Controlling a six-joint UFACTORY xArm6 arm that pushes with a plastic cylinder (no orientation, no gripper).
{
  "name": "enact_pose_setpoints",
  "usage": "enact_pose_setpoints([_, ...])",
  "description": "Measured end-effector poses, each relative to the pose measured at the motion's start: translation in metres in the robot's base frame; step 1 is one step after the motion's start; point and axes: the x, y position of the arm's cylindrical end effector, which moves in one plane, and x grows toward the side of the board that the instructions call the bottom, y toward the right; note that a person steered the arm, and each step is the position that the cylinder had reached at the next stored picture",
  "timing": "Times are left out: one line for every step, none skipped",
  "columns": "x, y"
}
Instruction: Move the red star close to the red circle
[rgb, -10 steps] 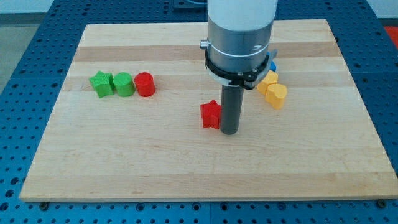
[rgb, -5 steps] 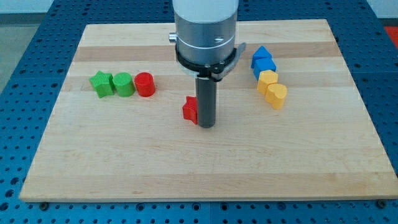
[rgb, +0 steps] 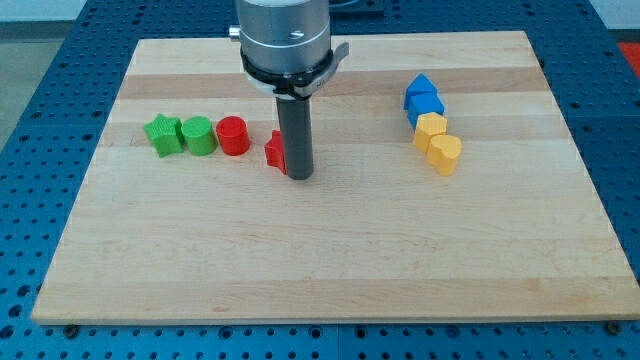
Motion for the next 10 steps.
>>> enact_pose_setpoints([-0.003,-0.009])
enact_pose_setpoints([-0.006,-0.015])
enact_pose_setpoints([-0.008,-0.016])
enact_pose_setpoints([-0.011,-0.016])
enact_pose_setpoints([-0.017,-0.016])
enact_pose_setpoints([-0.019,-0.016])
enact_pose_setpoints([-0.019,-0.016])
enact_pose_setpoints([-0.019,-0.022])
enact_pose_setpoints([-0.019,-0.035])
enact_pose_setpoints([-0.019,-0.043])
